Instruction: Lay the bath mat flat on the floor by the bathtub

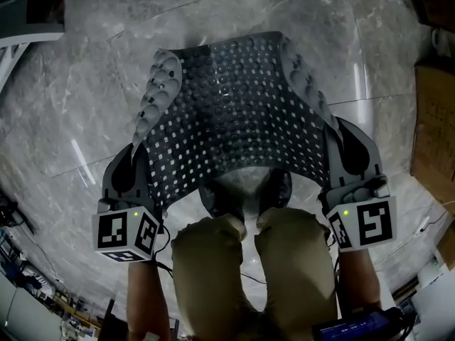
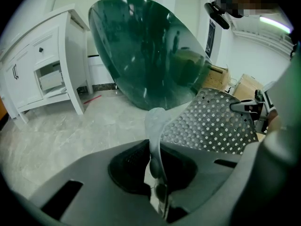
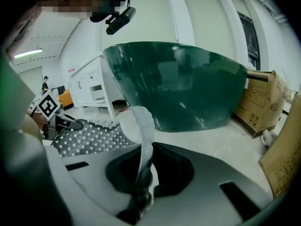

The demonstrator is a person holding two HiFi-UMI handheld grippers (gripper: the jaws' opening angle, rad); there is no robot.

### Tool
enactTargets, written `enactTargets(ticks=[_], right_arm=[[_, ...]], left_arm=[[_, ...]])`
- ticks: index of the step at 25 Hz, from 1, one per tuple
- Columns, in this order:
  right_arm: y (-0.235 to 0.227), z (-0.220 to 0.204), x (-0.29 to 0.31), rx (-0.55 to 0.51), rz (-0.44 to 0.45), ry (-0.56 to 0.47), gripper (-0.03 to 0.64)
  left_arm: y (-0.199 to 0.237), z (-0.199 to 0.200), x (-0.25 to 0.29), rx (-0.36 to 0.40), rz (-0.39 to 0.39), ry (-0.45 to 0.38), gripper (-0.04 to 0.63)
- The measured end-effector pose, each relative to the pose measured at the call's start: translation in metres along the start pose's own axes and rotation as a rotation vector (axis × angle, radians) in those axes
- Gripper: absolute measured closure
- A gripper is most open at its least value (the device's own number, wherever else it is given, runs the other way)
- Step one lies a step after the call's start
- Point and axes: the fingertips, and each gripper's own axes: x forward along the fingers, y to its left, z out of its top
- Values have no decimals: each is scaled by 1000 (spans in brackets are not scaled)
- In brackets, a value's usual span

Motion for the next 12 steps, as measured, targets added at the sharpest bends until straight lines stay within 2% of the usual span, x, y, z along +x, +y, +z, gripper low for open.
enactTargets(ticks=[7,12], right_arm=[[-4,-2,0,-4,-8,-9,589],[1,-25,16,-3,-14,-4,589]], left_arm=[[1,-2,4,-6,-2,-7,561],[14,-30,17,-25,0,1,561]])
